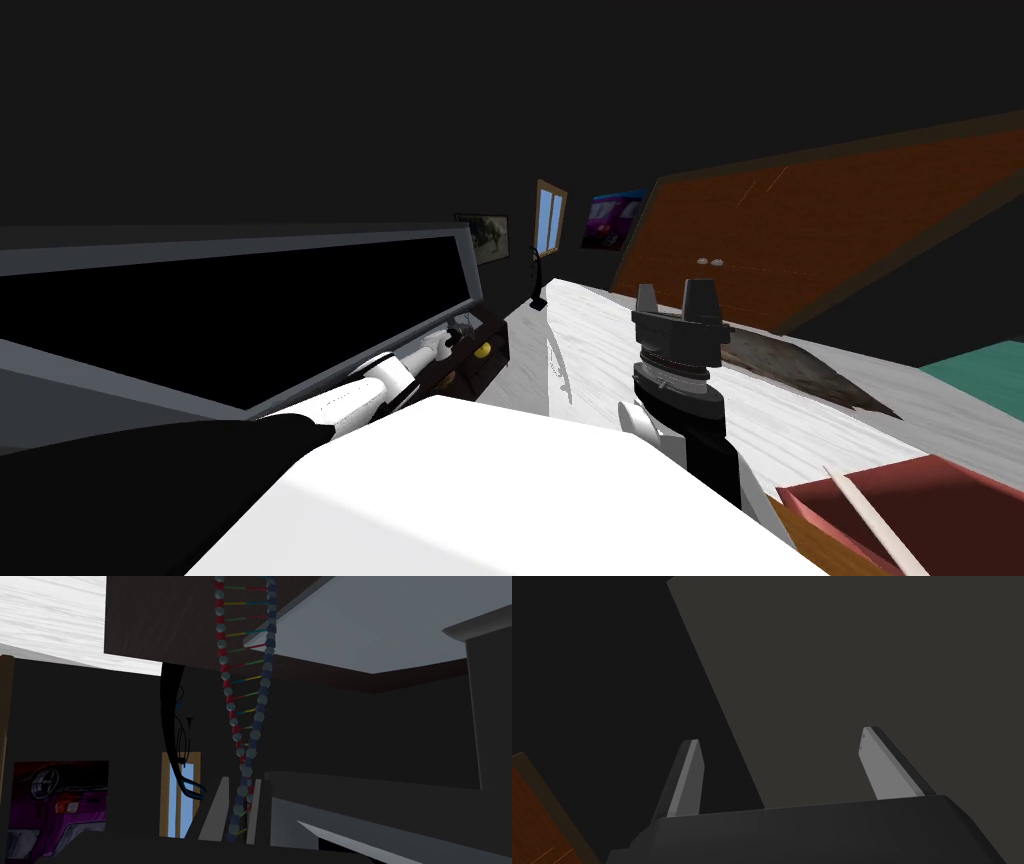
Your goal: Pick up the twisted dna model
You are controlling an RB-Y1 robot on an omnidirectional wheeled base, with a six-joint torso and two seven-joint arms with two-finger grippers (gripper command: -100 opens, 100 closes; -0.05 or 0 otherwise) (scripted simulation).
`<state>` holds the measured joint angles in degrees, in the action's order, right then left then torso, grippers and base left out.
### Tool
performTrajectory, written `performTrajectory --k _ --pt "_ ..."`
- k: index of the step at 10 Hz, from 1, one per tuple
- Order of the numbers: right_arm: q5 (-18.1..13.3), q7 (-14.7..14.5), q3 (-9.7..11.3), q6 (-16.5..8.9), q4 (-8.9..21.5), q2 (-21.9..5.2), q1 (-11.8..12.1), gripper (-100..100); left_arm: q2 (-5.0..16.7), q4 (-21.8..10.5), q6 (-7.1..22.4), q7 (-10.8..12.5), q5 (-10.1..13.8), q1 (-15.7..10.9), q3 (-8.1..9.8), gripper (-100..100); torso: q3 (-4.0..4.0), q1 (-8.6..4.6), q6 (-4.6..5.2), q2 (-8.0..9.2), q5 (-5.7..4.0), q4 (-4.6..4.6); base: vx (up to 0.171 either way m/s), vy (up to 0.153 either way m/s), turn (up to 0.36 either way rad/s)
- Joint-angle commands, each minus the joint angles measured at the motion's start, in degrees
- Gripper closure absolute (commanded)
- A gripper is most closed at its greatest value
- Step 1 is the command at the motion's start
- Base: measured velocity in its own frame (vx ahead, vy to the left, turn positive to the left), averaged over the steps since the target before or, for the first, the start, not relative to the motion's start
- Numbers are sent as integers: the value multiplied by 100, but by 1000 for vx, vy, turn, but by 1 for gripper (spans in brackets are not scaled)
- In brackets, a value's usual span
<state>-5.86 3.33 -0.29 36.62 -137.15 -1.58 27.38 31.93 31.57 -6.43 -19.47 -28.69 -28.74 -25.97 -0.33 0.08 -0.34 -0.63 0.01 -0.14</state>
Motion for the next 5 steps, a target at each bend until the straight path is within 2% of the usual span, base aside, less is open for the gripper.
performTrajectory --k 1,2,3,4,5 --pt "0 0 0 0 0 0 0 0 -31 6 -240 -209 -65 286 286 100 0 0 0 0 0 0 198 -46 213" --pt "0 0 0 0 0 0 -1 0 -31 6 -240 -209 -65 321 330 100 -18 1 15 -23 8 -12 100 -29 4" --pt "0 0 0 0 0 0 -2 0 161 315 -438 -236 -142 560 487 100 -14 3 28 -12 14 -11 175 -74 262" --pt "0 0 0 0 0 0 0 0 161 456 -438 -236 -142 713 487 100 -28 -3 15 -39 12 -16 191 -65 175" --pt "0 0 0 0 0 0 -1 0 161 559 -438 -236 -142 895 487 100 -37 2 30 -51 18 -21 107 -14 -21"
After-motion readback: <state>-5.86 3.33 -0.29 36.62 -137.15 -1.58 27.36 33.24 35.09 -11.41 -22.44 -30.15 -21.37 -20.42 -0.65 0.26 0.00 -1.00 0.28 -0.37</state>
